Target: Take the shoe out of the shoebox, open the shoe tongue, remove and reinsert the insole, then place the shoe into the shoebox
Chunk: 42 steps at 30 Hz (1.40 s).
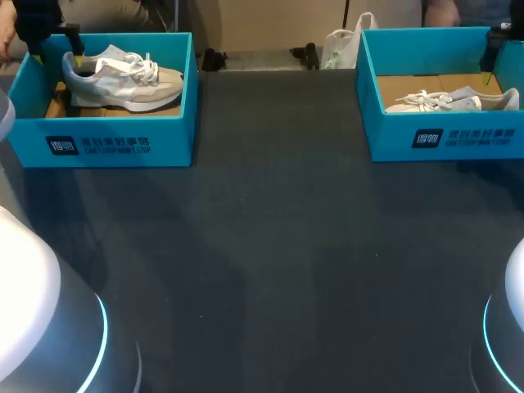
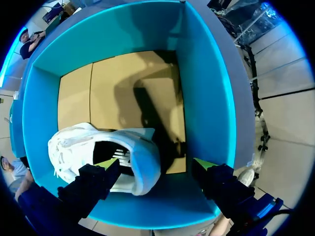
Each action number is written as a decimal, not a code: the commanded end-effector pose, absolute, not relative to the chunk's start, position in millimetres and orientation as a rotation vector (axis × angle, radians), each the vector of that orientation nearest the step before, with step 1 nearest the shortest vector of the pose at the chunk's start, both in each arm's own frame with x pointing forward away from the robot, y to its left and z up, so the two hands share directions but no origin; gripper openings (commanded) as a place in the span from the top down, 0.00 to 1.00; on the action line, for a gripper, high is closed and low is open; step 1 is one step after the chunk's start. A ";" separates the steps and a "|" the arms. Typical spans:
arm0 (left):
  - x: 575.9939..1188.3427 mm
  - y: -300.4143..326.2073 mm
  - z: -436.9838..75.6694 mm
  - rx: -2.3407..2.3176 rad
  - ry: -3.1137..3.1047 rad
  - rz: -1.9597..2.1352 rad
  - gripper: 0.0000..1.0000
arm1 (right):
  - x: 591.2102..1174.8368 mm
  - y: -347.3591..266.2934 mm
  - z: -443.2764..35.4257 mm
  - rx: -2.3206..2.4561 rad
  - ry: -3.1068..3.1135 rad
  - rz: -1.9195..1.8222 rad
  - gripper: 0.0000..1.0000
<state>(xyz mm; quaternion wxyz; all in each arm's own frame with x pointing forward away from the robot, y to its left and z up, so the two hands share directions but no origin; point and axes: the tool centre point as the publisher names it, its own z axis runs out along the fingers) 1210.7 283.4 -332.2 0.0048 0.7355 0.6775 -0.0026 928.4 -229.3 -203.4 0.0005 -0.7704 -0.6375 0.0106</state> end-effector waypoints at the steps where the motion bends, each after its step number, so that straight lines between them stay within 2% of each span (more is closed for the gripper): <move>1: 1218.5 283.9 -342.8 2.317 2.140 -0.038 0.05 | 927.2 -229.0 -203.5 -2.423 -2.002 0.031 0.00; 3: 1218.6 282.7 -348.3 2.317 2.157 -0.033 0.10 | 927.2 -229.0 -203.5 -2.423 -2.002 0.031 0.00; 12: 1220.0 281.5 -365.7 2.316 2.192 -0.053 0.07 | 927.2 -229.0 -203.5 -2.423 -2.002 0.031 0.00; 14: 1220.4 280.9 -368.2 2.315 2.196 -0.053 0.13 | 927.2 -229.0 -203.5 -2.423 -2.002 0.031 0.00; 17: 1222.4 280.2 -371.6 2.306 2.206 -0.059 0.15 | 927.2 -229.0 -203.5 -2.423 -2.002 0.031 0.00; 23: 1227.1 282.7 -378.1 2.284 2.228 -0.088 0.11 | 927.2 -229.0 -203.5 -2.423 -2.002 0.031 0.00; 27: 1229.6 282.8 -382.8 2.280 2.241 -0.094 0.17 | 927.2 -229.0 -203.5 -2.423 -2.002 0.031 0.00; 29: 1230.9 282.6 -384.8 2.277 2.250 -0.097 0.24 | 927.2 -229.0 -203.5 -2.423 -2.002 0.031 0.00; 34: 1233.3 281.8 -388.1 2.281 2.256 -0.094 0.24 | 927.2 -229.0 -203.5 -2.423 -2.002 0.031 0.00; 37: 1235.0 281.4 -390.9 2.287 2.260 -0.089 0.33 | 927.2 -229.0 -203.5 -2.423 -2.002 0.031 0.00; 38: 1235.3 281.1 -392.7 2.297 2.264 -0.085 0.50 | 927.2 -229.0 -203.5 -2.423 -2.002 0.031 0.00; 40: 1235.4 281.0 -394.5 2.302 2.267 -0.084 0.56 | 927.2 -229.0 -203.5 -2.423 -2.002 0.031 0.00; 41: 1235.1 281.1 -395.1 2.305 2.267 -0.084 0.64 | 927.2 -229.0 -203.5 -2.423 -2.002 0.031 0.00; 42: 1234.7 281.3 -395.6 2.307 2.267 -0.083 0.79 | 927.2 -229.0 -203.5 -2.423 -2.002 0.031 0.00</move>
